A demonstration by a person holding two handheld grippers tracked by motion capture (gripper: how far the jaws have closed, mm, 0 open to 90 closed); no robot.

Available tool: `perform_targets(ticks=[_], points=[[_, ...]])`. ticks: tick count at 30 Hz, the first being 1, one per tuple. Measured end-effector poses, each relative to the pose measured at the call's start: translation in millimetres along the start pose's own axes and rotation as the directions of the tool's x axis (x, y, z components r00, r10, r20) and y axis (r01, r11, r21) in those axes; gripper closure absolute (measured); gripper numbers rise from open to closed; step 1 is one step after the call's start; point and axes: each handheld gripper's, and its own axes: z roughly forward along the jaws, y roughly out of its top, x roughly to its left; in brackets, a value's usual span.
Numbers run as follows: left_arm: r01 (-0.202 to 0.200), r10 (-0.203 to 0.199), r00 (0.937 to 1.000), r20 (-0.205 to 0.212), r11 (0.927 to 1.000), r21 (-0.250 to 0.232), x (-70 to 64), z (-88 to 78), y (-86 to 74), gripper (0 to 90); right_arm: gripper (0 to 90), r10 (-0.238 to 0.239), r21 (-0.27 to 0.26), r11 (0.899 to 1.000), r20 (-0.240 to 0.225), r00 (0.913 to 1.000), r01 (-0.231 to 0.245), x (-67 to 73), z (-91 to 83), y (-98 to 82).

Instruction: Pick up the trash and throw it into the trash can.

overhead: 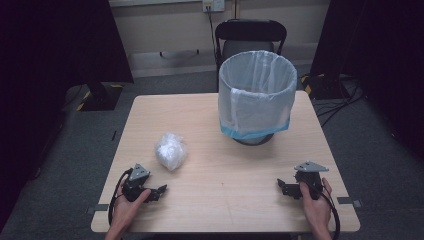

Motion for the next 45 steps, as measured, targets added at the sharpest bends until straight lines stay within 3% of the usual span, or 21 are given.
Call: perform_targets(ticks=[6, 9, 12, 14, 21, 28, 32, 34, 36, 39, 41, 43, 44, 45], points=[[0.004, -0.004, 1.0, -0.005, 1.0, -0.003, 0.1, -0.3, -0.1, 12.4, 11.7, 0.0, 0.0, 1.0, 0.0, 1.0, 0.0, 0.0, 0.0, 0.0], [0.01, -0.01, 0.9999, -0.003, 0.9999, 0.001, 1.8, -2.8, 0.2, 17.0, 11.6, 0.0, 0.0, 1.0, 0.0, 1.0, 0.0, 0.0, 0.0, 0.0], [0.057, -0.057, 0.9977, 0.038, 0.9983, -0.013, 3.7, -5.4, -0.1, 18.4, 11.6, 0.0, 0.0, 1.0, 0.0, 1.0, 0.0, 0.0, 0.0, 0.0], [0.073, -0.072, 0.9967, 0.039, 0.9971, -0.024, 4.5, -7.0, 0.8, 18.4, 11.7, -0.001, 0.0, 1.0, -0.001, 1.0, 0.001, -0.1, 0.0, 0.0], [0.091, -0.09, 0.9958, 0.017, 0.9891, -0.115, 9.2, -22.2, 18.6, 18.4, 11.7, -0.001, 0.0, 1.0, -0.001, 1.0, 0.001, -0.1, 0.0, 0.0], [0.077, -0.075, 0.9969, 0.023, 0.9869, -0.142, 17.1, -24.9, 37.1, 17.7, 11.7, 0.0, 0.0, 1.0, 0.0, 1.0, 0.0, 0.0, 0.0, 0.0], [0.095, -0.089, 0.9952, 0.041, 0.9821, -0.163, 22.2, -25.0, 47.5, 17.2, 11.6, 0.0, 0.0, 1.0, 0.0, 1.0, 0.0, 0.0, 0.0, 0.0], [0.121, -0.113, 0.9922, 0.054, 0.9744, -0.189, 29.6, -22.0, 59.4, 17.2, 11.7, 0.0, 0.0, 1.0, 0.0, 1.0, 0.0, 0.0, 0.0, 0.0], [0.143, -0.13, 0.9884, 0.079, 0.9718, -0.188, 35.2, -17.6, 63.9, 17.2, 11.7, 0.0, 0.0, 1.0, 0.0, 1.0, 0.0, 0.0, 0.0, 0.0], [0.148, -0.137, 0.9882, 0.068, 0.9719, -0.183, 38.6, -13.5, 68.2, 16.7, 11.7, 0.0, 0.0, 1.0, 0.0, 1.0, 0.0, 0.0, 0.0, 0.0], [0.176, -0.16, 0.9826, 0.093, 0.9633, -0.202, 42.3, -6.1, 75.7, 16.7, 11.6, 0.0, 0.0, 1.0, 0.0, 1.0, 0.0, 0.0, 0.0, 0.0], [0.175, -0.158, 0.9828, 0.095, 0.9646, -0.198, 42.7, -3.2, 78.9, 16.3, 11.6, 0.0, 0.0, 1.0, 0.0, 1.0, 0.0, 0.0, 0.0, 0.0], [0.167, -0.154, 0.9841, 0.088, 0.9716, -0.167, 40.7, 3.4, 87.5, 16.3, 11.7, -0.001, 0.0, 1.0, -0.001, 1.0, 0.001, 0.0, 0.0, 0.0], [0.16, -0.149, 0.9858, 0.079, 0.9736, -0.163, 38.1, 6.6, 91.4, 16.3, 11.7, 0.0, 0.0, 1.0, 0.0, 1.0, 0.0, 0.0, 0.0, 0.0]])
